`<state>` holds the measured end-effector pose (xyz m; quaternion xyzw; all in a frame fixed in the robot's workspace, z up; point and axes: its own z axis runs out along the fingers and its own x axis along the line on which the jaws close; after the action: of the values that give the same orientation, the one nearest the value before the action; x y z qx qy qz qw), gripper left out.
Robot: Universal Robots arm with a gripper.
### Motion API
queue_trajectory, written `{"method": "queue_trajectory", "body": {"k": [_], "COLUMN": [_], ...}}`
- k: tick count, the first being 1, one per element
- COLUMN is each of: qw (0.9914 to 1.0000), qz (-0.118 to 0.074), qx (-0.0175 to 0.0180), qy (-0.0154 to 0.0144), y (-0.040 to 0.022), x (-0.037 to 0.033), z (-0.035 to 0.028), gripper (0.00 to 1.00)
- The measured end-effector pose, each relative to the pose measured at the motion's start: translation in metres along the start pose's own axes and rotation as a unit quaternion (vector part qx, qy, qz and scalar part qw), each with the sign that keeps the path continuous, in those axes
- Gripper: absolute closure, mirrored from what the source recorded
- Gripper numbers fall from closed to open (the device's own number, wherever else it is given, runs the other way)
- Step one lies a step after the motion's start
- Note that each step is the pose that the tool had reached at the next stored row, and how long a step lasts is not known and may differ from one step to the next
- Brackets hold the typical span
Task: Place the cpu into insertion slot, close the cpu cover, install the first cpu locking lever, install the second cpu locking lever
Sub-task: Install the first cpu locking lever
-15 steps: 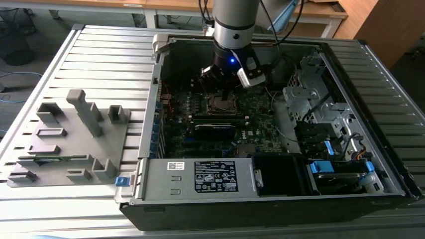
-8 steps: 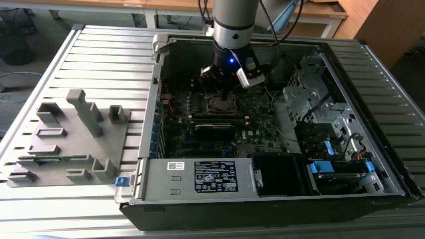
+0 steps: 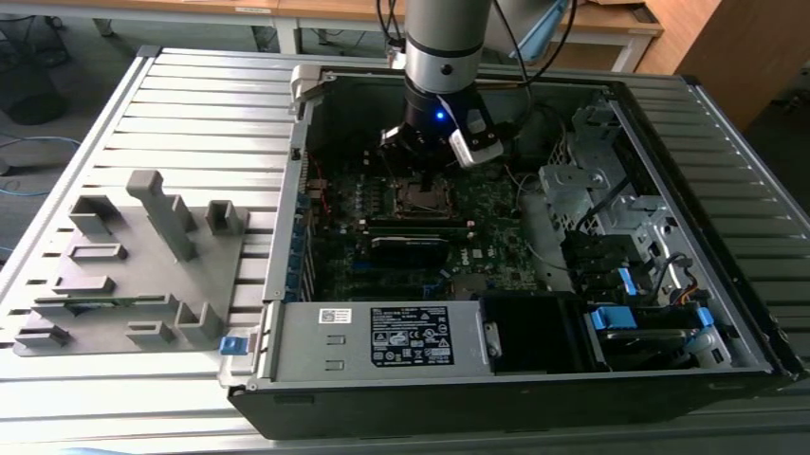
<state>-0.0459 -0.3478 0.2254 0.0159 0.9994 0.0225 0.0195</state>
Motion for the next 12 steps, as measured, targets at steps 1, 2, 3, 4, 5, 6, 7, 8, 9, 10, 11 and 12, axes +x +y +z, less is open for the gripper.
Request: {"method": "queue_trajectory", "body": {"k": [1, 2, 3, 4, 5, 6, 7, 8, 9, 10, 11, 12], "qw": [1.0, 1.0, 1.0, 1.0, 1.0, 1.0, 1.0, 1.0, 1.0, 1.0, 1.0, 1.0], "qz": [0.0, 0.0, 0.0, 0.0, 0.0, 0.0, 0.0, 0.0, 0.0, 0.0, 0.0, 0.0], "qx": [0.0, 0.0, 0.0, 0.0, 0.0, 0.0, 0.0, 0.0002, 0.0001, 0.0, 0.0, 0.0], "qy": [0.0, 0.0, 0.0, 0.0, 0.0, 0.0, 0.0, 0.0001, 0.0, 0.0, 0.0, 0.0], "y": [0.0, 0.0, 0.0, 0.0, 0.0, 0.0, 0.0, 0.0, 0.0, 0.0001, 0.0002, 0.0003], "x": [0.0, 0.0, 0.0, 0.0, 0.0, 0.0, 0.0, 0.0, 0.0, -0.0001, -0.0002, -0.0003], "z": [0.0, 0.0, 0.0, 0.0, 0.0, 0.0, -0.0001, -0.0006, -0.0016, -0.003, -0.0048, -0.0066], "gripper": [0.89, 0.89, 0.89, 0.89, 0.89, 0.89, 0.89, 0.89, 0.89, 0.89, 0.89, 0.89]}}
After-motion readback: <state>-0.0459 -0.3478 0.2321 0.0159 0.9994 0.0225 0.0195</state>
